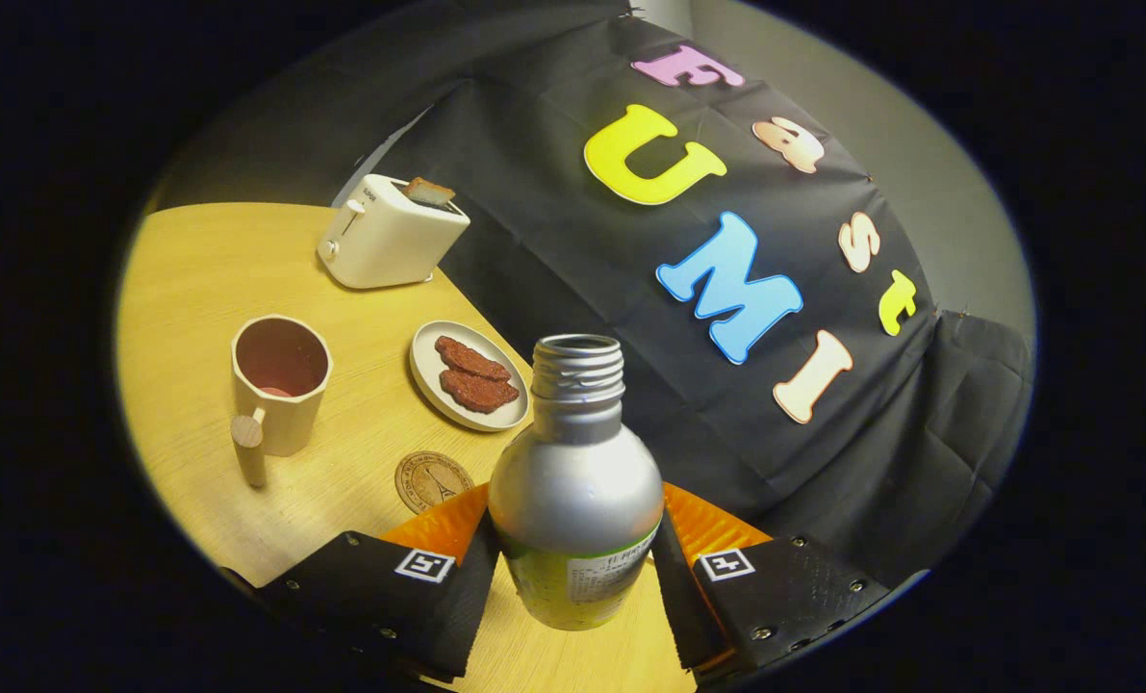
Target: Take the bottle from table, then pour the juice into the cup, finally place the bottle on the coaster
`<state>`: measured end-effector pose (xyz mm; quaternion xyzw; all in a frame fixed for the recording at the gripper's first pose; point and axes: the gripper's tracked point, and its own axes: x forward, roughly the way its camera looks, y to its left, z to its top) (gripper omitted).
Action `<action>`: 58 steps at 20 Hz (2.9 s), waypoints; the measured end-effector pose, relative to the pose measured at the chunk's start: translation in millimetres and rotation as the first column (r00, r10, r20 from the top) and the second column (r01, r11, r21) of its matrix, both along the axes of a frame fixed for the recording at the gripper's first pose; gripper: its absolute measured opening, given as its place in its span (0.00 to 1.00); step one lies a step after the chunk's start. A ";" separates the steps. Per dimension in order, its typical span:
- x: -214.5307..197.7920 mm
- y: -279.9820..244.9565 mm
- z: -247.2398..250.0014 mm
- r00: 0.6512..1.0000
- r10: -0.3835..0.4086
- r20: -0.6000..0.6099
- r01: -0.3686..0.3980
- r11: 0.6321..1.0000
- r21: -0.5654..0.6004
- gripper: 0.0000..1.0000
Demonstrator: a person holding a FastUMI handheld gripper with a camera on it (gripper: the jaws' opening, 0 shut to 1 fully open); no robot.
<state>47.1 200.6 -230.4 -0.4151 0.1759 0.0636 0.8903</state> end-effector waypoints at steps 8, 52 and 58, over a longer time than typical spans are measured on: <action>0.4 29.6 -16.2 0.999 0.035 -0.033 -0.040 0.989 -0.139 0.77; 25.7 90.5 -27.5 0.910 0.382 -0.161 -0.372 0.581 -0.724 0.78; 28.7 87.2 -21.3 0.902 0.399 -0.168 -0.379 0.540 -0.751 0.78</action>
